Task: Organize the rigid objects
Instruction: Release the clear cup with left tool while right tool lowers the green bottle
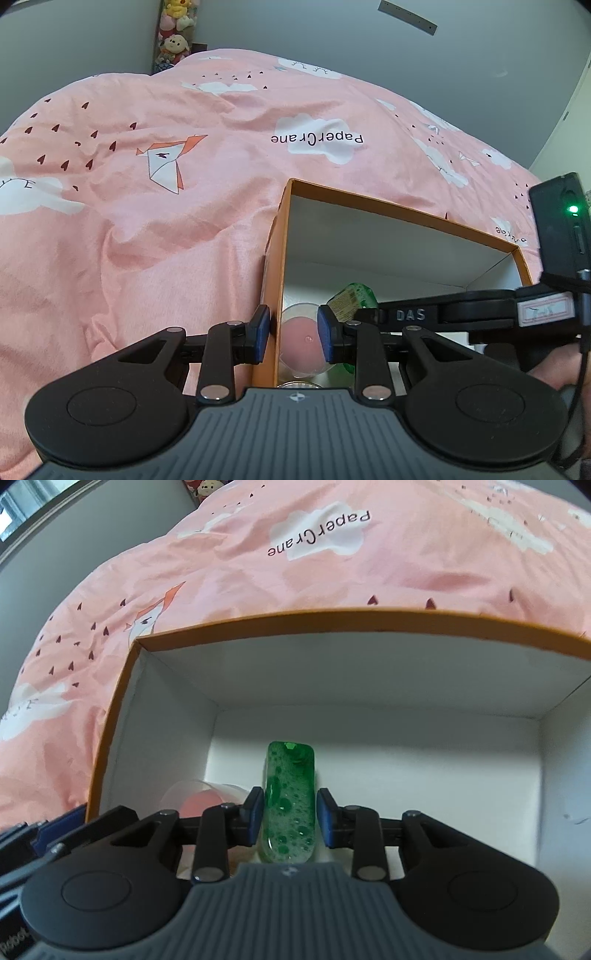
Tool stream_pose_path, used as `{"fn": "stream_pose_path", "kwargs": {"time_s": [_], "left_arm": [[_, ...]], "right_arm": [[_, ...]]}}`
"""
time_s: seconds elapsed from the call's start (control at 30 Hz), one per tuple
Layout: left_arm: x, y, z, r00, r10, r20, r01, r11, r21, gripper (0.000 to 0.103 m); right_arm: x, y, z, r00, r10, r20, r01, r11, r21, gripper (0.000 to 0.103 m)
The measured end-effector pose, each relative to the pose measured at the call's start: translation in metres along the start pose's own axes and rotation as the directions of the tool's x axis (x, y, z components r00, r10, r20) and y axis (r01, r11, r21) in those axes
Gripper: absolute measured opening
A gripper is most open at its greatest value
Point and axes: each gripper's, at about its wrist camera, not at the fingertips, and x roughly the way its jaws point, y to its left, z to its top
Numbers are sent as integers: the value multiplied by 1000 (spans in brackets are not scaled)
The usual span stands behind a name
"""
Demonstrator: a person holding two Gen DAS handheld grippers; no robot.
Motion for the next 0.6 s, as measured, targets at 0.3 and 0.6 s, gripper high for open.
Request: {"fn": "stream_pose_path", "kwargs": {"time_s": [0.3,0.6], "left_arm": [[-1,-1,0,1000,4,0,-4,1000,-4,31],[-1,1,0,1000,-3,1,3,1000,-11,30]], "right_arm": [[-15,-5,-16,999,-41,-27,40,998,-46,41],[-5,-8,-27,996,-30,-84,26,999,-44,37]]}}
